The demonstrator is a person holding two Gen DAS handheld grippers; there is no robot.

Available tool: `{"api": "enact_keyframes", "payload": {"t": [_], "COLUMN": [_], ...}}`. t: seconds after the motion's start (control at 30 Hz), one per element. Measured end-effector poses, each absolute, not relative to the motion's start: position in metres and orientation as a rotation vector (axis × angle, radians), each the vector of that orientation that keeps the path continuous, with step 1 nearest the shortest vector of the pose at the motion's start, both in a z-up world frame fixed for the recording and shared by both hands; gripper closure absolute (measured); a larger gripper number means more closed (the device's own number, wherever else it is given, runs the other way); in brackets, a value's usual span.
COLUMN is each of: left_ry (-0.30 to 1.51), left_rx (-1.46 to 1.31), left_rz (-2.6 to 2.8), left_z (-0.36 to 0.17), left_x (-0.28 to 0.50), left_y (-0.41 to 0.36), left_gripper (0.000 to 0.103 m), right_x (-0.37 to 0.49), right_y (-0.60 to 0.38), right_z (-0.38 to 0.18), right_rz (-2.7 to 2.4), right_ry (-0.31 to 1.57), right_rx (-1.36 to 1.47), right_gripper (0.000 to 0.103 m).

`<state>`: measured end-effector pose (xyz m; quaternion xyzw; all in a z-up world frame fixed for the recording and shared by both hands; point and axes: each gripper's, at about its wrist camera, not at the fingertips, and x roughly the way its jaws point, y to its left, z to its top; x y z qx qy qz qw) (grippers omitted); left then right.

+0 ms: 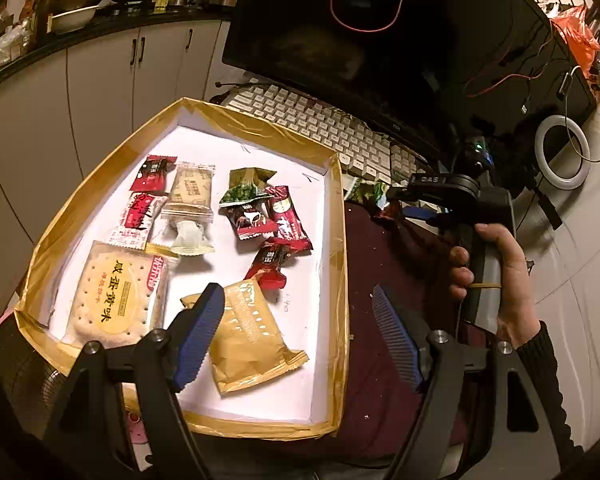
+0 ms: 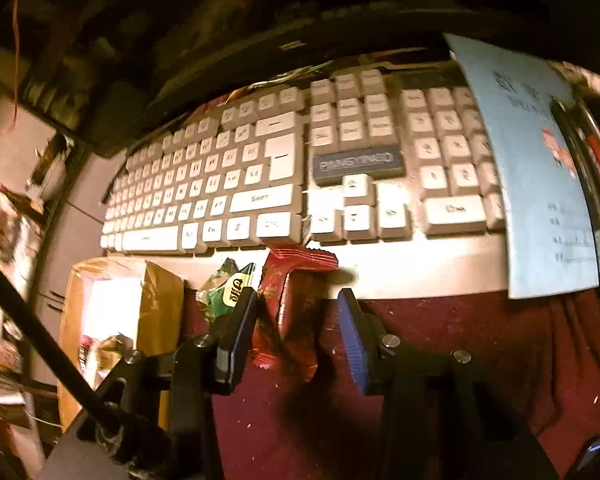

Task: Organize snacks
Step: 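Grasp the dark red candy pack with the right tool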

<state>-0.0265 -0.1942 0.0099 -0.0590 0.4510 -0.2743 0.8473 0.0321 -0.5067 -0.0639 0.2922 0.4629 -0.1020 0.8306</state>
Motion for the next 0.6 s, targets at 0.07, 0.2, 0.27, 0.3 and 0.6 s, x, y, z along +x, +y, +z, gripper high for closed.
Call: {"api": "enact_keyframes", "payload": {"t": [0.07,0.2,0.27,0.3,0.6], "left_ry": [0.952,0.943,0.947,0.949,0.967], "left_rx": [-0.127,-0.12,-0.116,-0.118,-0.096], "left_rz": [-0.582,-0.591,-0.589,-0.591,-0.626], "left_z": [0.01,0.013,0.013,0.014,0.016], "left_x": [-0.027,-0.032,-0.032,-0.033,-0.03], "left_y": [-0.195,-0.196,-0.197,-0.197,-0.223], "left_gripper": [0.026,0.026,0.026,0.026,0.026], "right_x": [0.036,0.044,0.033,0.025,-0.084], "right_y": [-0.497,-0.496,-0.497,-0.498,-0.494], "right_z": [-0.062,-0.068,-0.068,-0.067,-0.055], "right_rz": [-0.237,-0.258,-0.258,-0.256,-0.186], "right_ry": [1.007,1.02,0.998,0.979,0.774], "right_rx": [0.57,0.537,0.576,0.591,0.728], "right_gripper": [0.062,0.073,0.077,0.077,0.078]}}
